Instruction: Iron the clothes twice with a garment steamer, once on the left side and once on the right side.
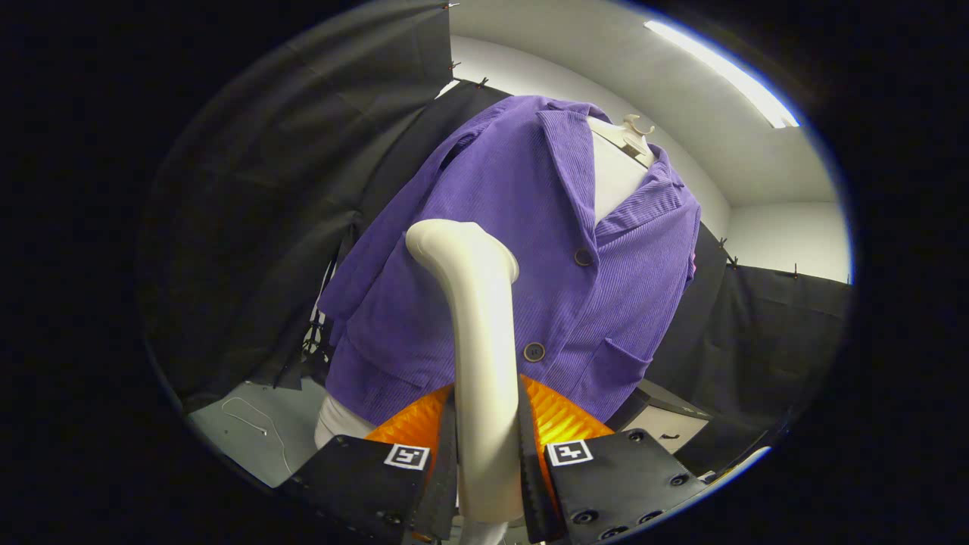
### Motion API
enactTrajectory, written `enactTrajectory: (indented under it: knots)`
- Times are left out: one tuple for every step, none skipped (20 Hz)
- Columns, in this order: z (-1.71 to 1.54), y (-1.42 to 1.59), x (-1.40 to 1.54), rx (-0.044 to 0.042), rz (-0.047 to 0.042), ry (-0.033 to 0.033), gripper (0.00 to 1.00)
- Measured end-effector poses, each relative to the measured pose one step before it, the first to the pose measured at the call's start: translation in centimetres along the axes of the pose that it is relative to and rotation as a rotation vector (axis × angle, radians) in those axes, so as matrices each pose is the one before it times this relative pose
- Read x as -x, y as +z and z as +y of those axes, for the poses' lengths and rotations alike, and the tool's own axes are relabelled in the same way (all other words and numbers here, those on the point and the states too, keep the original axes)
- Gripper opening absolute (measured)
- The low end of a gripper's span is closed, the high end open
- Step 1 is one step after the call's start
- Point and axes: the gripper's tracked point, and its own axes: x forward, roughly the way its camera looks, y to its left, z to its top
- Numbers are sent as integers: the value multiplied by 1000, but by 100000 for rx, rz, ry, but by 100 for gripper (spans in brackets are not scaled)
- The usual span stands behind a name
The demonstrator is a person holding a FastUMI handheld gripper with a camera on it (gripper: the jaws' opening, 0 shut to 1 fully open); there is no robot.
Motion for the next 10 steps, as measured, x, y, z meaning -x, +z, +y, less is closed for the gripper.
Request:
enactTrajectory:
  knots:
    - [199,-529,70,578,1040,601,43]
    - [188,-385,253,312,903,566,43]
    - [278,-424,292,11,692,560,43]
    - [222,-472,126,-82,682,475,43]
    - [102,-298,146,71,557,331,43]
    - [81,-145,133,82,404,120,43]
    - [-30,-1,178,-54,140,101,43]
    - [-100,113,99,-95,96,284,43]
    - [-112,74,199,-75,-201,305,43]
    - [-109,236,364,30,-353,426,43]
